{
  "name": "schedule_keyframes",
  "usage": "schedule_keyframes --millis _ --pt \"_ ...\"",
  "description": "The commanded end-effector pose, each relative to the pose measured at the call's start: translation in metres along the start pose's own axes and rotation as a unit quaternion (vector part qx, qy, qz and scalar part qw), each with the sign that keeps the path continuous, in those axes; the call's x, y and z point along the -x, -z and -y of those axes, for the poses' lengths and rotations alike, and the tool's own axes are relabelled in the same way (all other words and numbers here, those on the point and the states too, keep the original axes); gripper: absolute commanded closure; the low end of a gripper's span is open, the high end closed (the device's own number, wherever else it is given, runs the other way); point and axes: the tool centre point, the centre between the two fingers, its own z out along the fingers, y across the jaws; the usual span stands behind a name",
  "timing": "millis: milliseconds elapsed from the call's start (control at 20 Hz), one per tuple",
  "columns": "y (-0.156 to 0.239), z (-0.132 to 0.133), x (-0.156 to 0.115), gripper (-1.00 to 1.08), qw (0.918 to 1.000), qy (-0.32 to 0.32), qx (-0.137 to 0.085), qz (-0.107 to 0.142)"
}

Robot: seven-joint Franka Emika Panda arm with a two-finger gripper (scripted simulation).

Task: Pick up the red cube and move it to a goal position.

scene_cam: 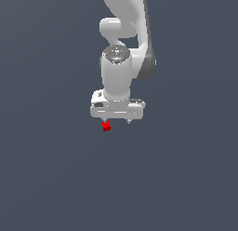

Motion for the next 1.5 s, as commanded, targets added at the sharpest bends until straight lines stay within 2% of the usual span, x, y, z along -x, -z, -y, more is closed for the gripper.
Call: schedule_keyframes --millis 0,500,1100,1450 --pt "0.000 0.000 0.000 -0.92 1.0000 0.000 0.000 0.000" --pt "-0.024 -0.009 0.014 -0.92 0.9996 0.027 -0.002 0.004" --pt "-0.108 -0.043 0.058 -0.92 0.9930 0.117 -0.007 0.016" --pt "-0.142 -0.059 0.073 -0.92 0.9878 0.154 -0.009 0.020"
